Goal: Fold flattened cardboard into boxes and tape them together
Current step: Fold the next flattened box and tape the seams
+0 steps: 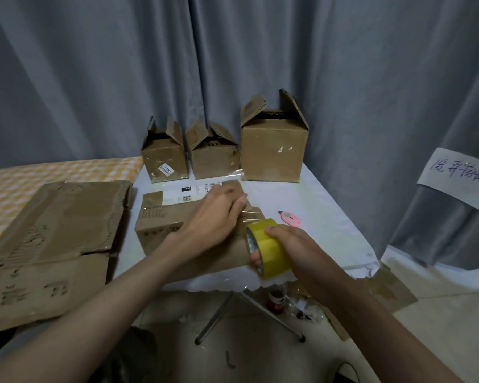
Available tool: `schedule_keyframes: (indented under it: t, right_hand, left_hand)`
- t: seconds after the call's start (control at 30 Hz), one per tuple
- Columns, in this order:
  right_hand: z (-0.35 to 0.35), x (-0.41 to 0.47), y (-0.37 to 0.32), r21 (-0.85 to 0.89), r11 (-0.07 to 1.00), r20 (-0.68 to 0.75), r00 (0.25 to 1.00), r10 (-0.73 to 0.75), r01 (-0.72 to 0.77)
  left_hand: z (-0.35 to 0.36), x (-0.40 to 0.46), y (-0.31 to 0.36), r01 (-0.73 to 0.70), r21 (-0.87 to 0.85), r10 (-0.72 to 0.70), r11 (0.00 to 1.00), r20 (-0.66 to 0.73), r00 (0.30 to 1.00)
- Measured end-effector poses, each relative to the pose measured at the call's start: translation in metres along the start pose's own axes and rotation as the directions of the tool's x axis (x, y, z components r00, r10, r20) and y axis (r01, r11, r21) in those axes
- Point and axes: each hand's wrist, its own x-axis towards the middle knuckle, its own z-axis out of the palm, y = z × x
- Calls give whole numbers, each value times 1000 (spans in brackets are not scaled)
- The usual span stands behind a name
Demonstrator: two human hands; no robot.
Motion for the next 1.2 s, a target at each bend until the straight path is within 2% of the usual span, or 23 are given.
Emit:
schedule_keyframes:
  t: [0.1,0.23,0.37,0.47,0.53,0.57,0.63,0.73,0.87,0.93,1.03,1.1,1.2]
  right_hand:
    - [2,7,-1,60,994,-11,996,88,-87]
    - [4,15,-1,37,990,-55,989,139,-137]
    - [-1,23,6,26,981,-114,974,194,-193]
    - [-9,25,7,138,989,-33,998,59,-54]
    - [-23,31,4,3,999,-86,995,-43,43]
    - [-32,37,3,-143,987,-143,985,-99,78]
    - [-49,53,1,-438,892,-237,943,-234,111]
    - [-64,83,5,-743,667,-232,915,-332,54]
    - [-65,114,16,-904,417,-246,907,-341,-89]
    - [-63,122,22,-931,356,-224,898,-378,-83]
    - [-62,123,21,-891,452,-233,889,-393,-34]
    - [-61,119,15,-857,513,-209,874,-439,53]
    - [-57,106,-1,-682,646,-123,817,-563,343]
  left_hand:
    - [5,-11,-4,104,-43,-99,994,95,990]
    - [11,-9,-11,193,18,-192,981,229,954]
    - [11,-6,-10,242,37,-243,970,274,931]
    - [11,-4,-9,250,45,-252,967,290,923]
    - [11,-4,-9,259,36,-257,965,293,921]
    - [11,-4,-9,261,32,-259,965,291,921]
    - [11,-4,-8,261,31,-259,965,287,922]
    - [10,-5,-7,260,28,-258,965,278,926]
    - [9,-7,-4,241,56,-247,969,275,929]
    - [8,-7,-2,231,65,-240,971,285,928]
    - [7,-9,-2,226,64,-235,972,293,927]
    - [7,-10,-2,224,59,-231,973,295,927]
    - [8,-10,-2,224,57,-231,973,303,925]
